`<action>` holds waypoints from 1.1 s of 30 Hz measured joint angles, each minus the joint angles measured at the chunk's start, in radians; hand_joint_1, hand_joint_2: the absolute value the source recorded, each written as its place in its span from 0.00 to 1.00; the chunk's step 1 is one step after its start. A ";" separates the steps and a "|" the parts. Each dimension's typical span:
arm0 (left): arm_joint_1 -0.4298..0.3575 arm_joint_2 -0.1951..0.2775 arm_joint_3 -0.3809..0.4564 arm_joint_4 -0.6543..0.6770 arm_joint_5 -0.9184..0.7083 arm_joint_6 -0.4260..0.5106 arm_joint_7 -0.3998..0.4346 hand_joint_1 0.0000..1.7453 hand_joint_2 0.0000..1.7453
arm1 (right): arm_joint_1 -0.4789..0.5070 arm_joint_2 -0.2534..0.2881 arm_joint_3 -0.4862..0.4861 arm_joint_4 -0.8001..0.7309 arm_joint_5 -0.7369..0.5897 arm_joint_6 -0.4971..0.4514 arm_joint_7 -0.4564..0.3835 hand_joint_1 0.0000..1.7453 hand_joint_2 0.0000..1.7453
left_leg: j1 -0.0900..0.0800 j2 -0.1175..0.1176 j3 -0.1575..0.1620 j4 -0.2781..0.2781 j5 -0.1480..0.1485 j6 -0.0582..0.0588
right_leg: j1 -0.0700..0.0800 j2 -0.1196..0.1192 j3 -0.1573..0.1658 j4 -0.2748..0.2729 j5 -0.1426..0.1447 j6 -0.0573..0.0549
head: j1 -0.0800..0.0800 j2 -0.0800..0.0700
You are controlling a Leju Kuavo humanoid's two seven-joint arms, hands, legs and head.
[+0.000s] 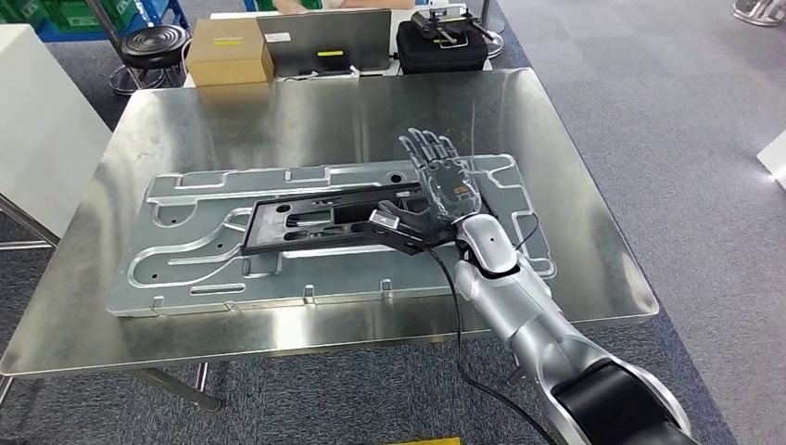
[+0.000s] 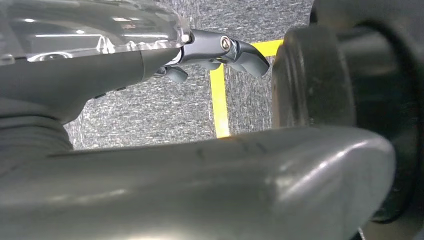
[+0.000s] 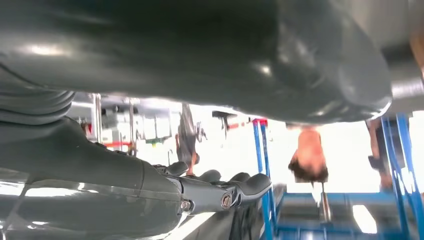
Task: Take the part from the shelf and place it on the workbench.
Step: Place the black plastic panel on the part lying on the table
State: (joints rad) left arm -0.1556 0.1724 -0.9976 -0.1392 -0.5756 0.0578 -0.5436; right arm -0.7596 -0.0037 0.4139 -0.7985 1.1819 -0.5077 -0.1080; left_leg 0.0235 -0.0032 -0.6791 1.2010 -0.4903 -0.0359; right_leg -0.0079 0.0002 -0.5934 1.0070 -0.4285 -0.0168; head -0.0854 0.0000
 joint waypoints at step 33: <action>0.052 -0.019 0.080 0.001 0.000 -0.072 -0.051 0.00 0.00 | 0.819 0.089 -1.652 -0.796 -0.173 0.207 -0.561 0.00 0.00 | -0.019 -0.006 0.184 -0.154 -0.044 0.027 | -0.003 -0.004 -0.006 0.025 -0.006 0.018 | 0.000 0.000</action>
State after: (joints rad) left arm -0.1034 0.1536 -0.9178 -0.1381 -0.5758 -0.0143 -0.5942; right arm 0.0593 0.0857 -1.2384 -1.5943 1.0093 -0.3010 -0.6686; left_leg 0.0045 -0.0089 -0.4954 1.0472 -0.5348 -0.0092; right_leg -0.0105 -0.0039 -0.5991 1.0316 -0.4344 0.0007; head -0.0855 0.0000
